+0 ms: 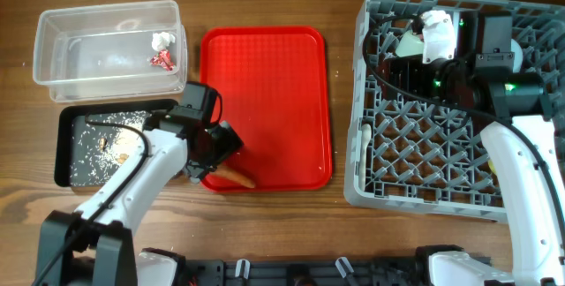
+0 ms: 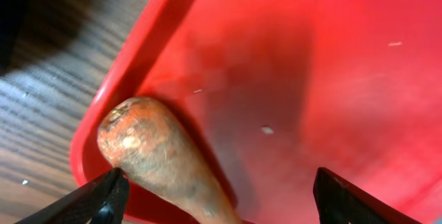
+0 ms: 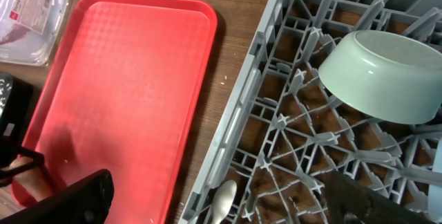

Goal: Sort waste into correct bins and load items into the dishwasher rack
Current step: 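Grasp the carrot on the red tray with left gripper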

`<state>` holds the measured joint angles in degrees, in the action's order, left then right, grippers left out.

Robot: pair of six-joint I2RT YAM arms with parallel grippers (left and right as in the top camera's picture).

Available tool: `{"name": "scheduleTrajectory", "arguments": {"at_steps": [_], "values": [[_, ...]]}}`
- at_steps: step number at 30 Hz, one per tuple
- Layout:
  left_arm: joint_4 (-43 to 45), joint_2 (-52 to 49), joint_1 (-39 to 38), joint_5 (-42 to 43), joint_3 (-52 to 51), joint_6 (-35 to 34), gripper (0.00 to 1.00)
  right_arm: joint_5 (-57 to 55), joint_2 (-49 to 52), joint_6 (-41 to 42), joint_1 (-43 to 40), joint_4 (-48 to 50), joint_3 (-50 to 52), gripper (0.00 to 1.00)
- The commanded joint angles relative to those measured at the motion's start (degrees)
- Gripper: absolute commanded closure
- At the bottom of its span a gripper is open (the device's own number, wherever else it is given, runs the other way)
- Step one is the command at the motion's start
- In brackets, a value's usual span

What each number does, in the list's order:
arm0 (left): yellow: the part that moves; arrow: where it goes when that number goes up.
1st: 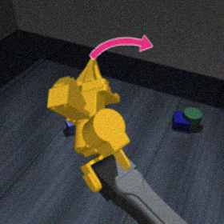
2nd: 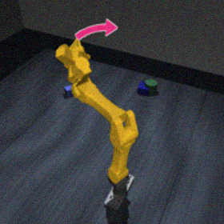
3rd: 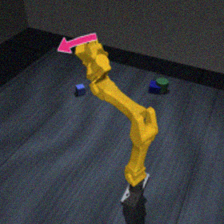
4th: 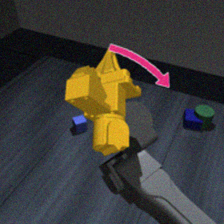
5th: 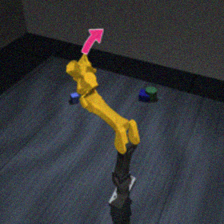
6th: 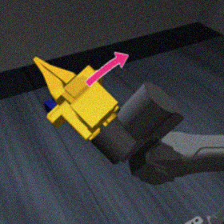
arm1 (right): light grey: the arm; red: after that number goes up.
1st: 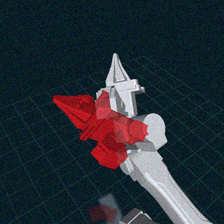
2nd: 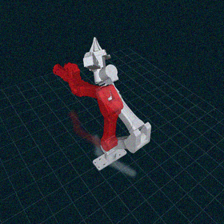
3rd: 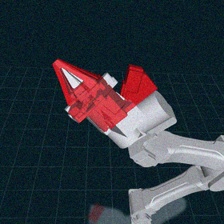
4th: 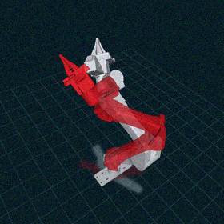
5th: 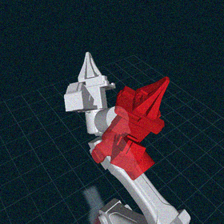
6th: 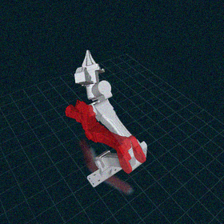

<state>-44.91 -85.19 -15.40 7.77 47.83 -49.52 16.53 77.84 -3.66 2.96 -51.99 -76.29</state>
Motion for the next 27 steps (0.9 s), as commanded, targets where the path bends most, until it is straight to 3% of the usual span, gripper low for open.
{"name": "scheduleTrajectory", "arguments": {"at_steps": [1,4,12,18,19,24,27], "values": [[1.0,-4.7,-2.3,-0.6,-0.9,-4.0,0.15,1.2,0.4,0.8,0.1,-0.2,0.1,0.01],[1.7,-6.8,-2.9,-1.5,-0.9,-5.0,0.16,1.2,0.4,0.8,0.1,-0.2,0.1,0.01],[6.2,-6.9,-2.9,-3.8,-0.9,-5.0,0.43,1.2,0.4,0.8,0.1,-0.6,0.1,0.04],[7.1,-8.8,-2.9,-3.8,-1.0,-5.0,0.48,1.2,0.4,0.8,0.1,-0.6,0.1,0.04],[7.9,-9.7,-2.9,-3.8,-1.0,-5.0,0.55,1.2,0.4,0.9,0.1,-0.6,0.1,0.04],[8.5,-10.9,-2.8,-3.8,-1.0,-4.9,0.68,1.2,0.4,0.8,0.1,-0.9,0.1,0.04],[8.5,-10.4,-2.7,-3.8,-0.9,-4.9,0.68,1.2,0.4,0.8,0.1,-0.9,0.1,0.04]]}}
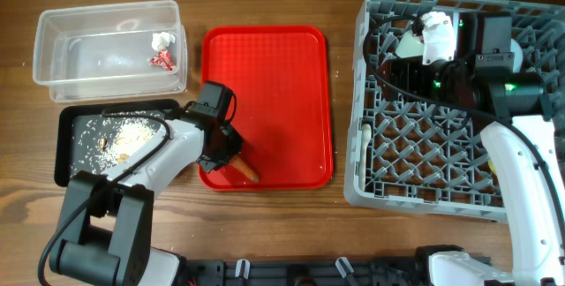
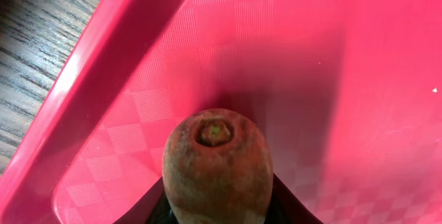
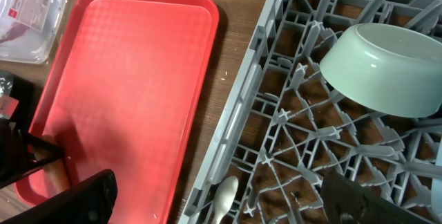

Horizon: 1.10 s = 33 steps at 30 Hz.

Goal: Sort waste into correct bins and load items into the dishwasher rack
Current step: 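Grasp the carrot on the red tray with left gripper, then drop the carrot onto the black tray with left gripper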

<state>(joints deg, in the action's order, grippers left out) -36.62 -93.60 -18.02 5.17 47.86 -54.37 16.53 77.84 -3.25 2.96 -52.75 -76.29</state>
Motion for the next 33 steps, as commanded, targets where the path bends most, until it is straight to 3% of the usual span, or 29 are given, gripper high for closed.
{"name": "scheduleTrajectory", "arguments": {"at_steps": [1,8,15,16,18,20,23,30,33], "values": [[0.2,-1.6,-0.1,-1.2,-1.0,0.1,0.68,1.2,0.4,0.4,0.1,-0.2,0.1,0.04],[-1.2,8.9,2.1,-2.1,-0.9,1.7,0.75,1.2,0.4,0.4,0.1,-0.2,0.1,0.04],[-4.3,22.8,19.2,-2.3,-0.8,10.9,0.78,1.2,0.4,0.4,0.1,-0.2,0.1,0.04],[-4.4,23.5,24.8,-2.3,-0.8,12.2,0.76,1.2,0.4,0.4,0.1,-0.2,0.1,0.04],[-4.0,23.4,34.3,-3.0,-0.8,14.0,0.77,1.2,0.4,0.4,0.1,-0.3,0.1,0.04],[-3.0,23.0,40.5,-6.0,-0.8,15.6,0.81,1.2,0.4,0.4,0.1,-0.2,0.1,0.04],[-1.3,21.3,47.0,-9.1,-0.8,16.9,0.78,1.2,0.4,0.4,0.1,-0.3,0.1,0.04],[4.6,8.4,49.4,-10.3,-0.8,16.9,0.78,1.2,0.4,0.4,0.1,-0.3,0.1,0.04],[6.1,4.1,49.4,-10.2,-0.8,16.9,0.68,1.2,0.4,0.4,0.1,-0.3,0.1,0.04]]}}
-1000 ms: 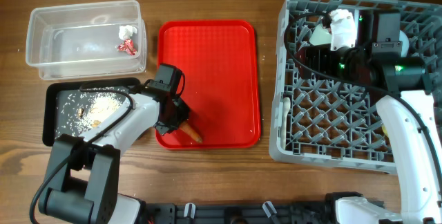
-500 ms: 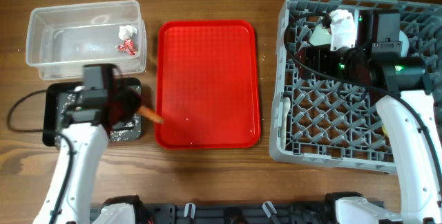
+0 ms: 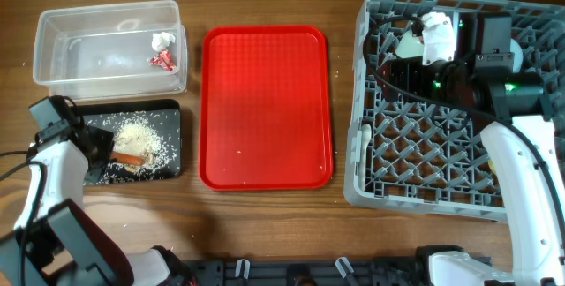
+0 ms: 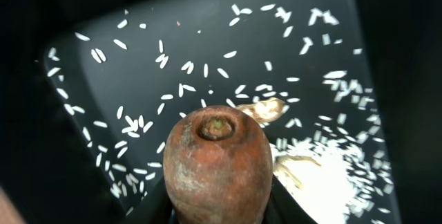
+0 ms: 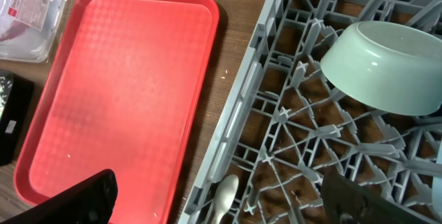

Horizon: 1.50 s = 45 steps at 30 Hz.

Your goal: Sort waste into correct bins and load items into the dishwasher rack

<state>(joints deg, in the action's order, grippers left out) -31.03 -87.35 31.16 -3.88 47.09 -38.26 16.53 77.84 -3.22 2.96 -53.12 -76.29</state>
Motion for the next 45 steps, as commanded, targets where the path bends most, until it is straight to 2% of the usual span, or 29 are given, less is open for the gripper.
{"name": "scheduleTrajectory", "arguments": {"at_steps": [1,3,5,6,9,10,11,13,14,16,19,20,21,22,23,25,27,32,39,42,45], "values": [[0.5,-2.5,0.2,-1.2,0.0,0.8,0.66,1.2,0.4,0.4,0.1,0.1,0.1,0.04],[0.3,-2.4,0.2,-1.2,0.0,0.8,0.55,1.2,0.4,0.4,0.1,0.1,0.1,0.04],[0.1,-2.3,0.2,-1.1,0.0,0.8,0.52,1.2,0.4,0.4,0.1,0.1,0.1,0.04],[-0.5,-2.1,0.2,-1.1,0.4,0.8,0.46,1.2,0.4,0.4,0.1,0.1,0.1,0.04],[-5.5,0.0,0.2,-0.9,5.3,0.8,0.41,1.2,0.4,0.4,0.1,0.2,0.1,0.04],[-7.4,1.6,-0.2,1.8,8.7,2.4,0.4,1.2,0.4,0.4,0.1,0.3,0.1,0.04],[-7.1,4.1,-3.5,8.7,13.0,7.1,0.35,1.5,0.4,0.4,0.1,1.2,0.1,0.0],[-7.0,4.2,-7.7,13.4,16.0,14.5,0.35,1.6,0.6,0.4,0.1,2.2,0.1,0.0],[-7.0,4.2,-11.3,14.4,17.2,18.0,0.41,2.1,0.6,0.4,0.1,2.9,0.1,0.0],[-7.4,4.2,-19.2,14.5,18.2,23.7,0.44,5.8,0.9,1.0,0.1,5.4,0.1,0.0],[-8.7,4.1,-29.6,11.5,18.2,26.6,0.4,6.0,2.3,6.8,0.1,8.7,0.1,0.0],[-10.4,4.1,-34.9,8.8,18.2,28.3,0.34,5.3,3.4,8.7,0.1,8.8,0.1,0.0],[-11.9,4.1,-37.7,7.1,18.2,29.1,0.23,3.8,4.2,10.3,0.0,8.2,0.1,0.0],[-14.0,4.0,-39.9,5.5,18.6,29.1,0.16,1.8,5.1,11.8,0.0,7.1,0.1,0.0],[-17.0,3.8,-41.3,5.3,19.8,29.1,0.16,-0.2,5.9,12.7,0.0,5.7,0.1,0.0],[-23.7,2.8,-41.9,5.7,23.6,29.1,0.13,-2.7,7.0,12.6,0.0,1.9,0.1,0.0],[-32.3,0.7,-41.9,6.0,30.0,29.0,0.02,-5.2,7.1,12.4,0.0,-1.9,0.1,0.0],[-42.8,-0.4,-41.7,7.2,34.8,28.9,0.0,-5.2,7.1,12.3,0.0,-9.6,0.1,0.0],[-48.2,-0.3,-40.6,7.2,34.7,27.3,0.0,-5.1,6.6,12.3,0.0,-13.2,0.1,0.0],[-49.5,1.8,-40.6,7.0,33.7,25.4,0.0,-6.3,2.0,12.9,0.0,-14.3,0.1,0.0],[-45.5,8.9,-40.6,7.0,28.9,24.3,0.0,-10.9,-5.7,13.9,0.0,-12.9,1.6,0.0]]}}
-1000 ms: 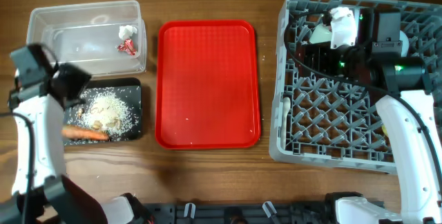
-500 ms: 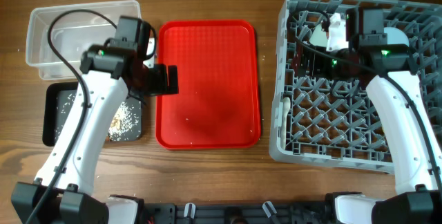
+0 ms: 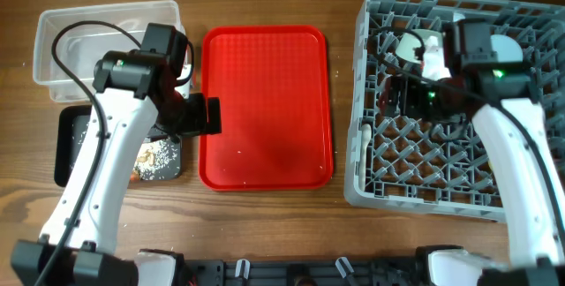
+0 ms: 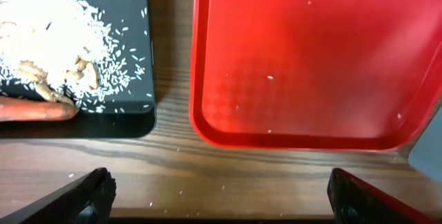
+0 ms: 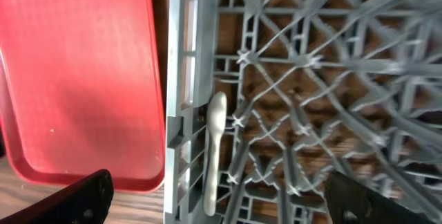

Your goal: Sort waste into correct bins and load items into the dishwasher rack

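The carrot (image 4: 34, 108) lies in the black tray (image 4: 138, 58) beside a heap of rice (image 4: 41, 37). My left gripper (image 4: 221, 196) is open and empty above the bare wood by the front left corner of the red tray (image 4: 311, 58). From overhead, the left gripper (image 3: 201, 116) sits between the two trays. My right gripper (image 5: 221, 200) is open and empty over the left edge of the grey dishwasher rack (image 5: 311, 79). A white spoon (image 5: 214, 148) lies in the rack just below it.
A clear bin (image 3: 53, 39) holding a small red and white scrap stands behind the black tray. A pale bowl (image 3: 408, 46) sits at the rack's back. The red tray (image 3: 265, 101) carries only a few crumbs.
The carrot has left my left gripper and lies in the black tray. That gripper is now open, further right by the red tray. The right gripper has moved over the rack's left edge.
My left gripper stood open around the carrot at the red tray's front left corner. Then it was shut on the carrot there, then held it over the black rice tray. Now the carrot rests in that tray and both grippers are open.
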`<state>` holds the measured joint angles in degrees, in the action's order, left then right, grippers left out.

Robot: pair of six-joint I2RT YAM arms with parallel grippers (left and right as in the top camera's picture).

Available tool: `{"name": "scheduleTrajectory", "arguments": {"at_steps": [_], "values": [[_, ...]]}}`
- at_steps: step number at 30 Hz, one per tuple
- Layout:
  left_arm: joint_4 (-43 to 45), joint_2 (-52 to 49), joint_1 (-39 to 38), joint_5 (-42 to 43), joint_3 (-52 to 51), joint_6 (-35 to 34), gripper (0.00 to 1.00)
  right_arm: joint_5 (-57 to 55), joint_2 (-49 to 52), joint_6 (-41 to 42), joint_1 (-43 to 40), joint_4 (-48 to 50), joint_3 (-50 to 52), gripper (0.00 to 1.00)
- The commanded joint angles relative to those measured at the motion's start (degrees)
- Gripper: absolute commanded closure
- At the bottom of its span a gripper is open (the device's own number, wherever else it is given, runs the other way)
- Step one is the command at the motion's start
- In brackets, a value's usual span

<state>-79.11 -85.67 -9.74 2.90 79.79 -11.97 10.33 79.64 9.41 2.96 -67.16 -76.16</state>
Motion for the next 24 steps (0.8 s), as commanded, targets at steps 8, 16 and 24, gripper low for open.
{"name": "scheduleTrajectory", "arguments": {"at_steps": [8,16,24], "values": [[21.6,45.2,0.3,-2.6,-27.1,-5.3,0.0,-5.6,-38.9,1.1,0.0,15.5,23.3,0.0],[20.6,56.4,0.3,-3.0,-29.2,-6.5,0.0,-5.6,-43.2,1.1,0.0,12.9,25.8,0.0],[17.8,56.4,0.3,-3.0,-29.2,-6.5,0.0,-5.6,-42.7,1.1,0.0,12.9,25.8,0.0]]}}
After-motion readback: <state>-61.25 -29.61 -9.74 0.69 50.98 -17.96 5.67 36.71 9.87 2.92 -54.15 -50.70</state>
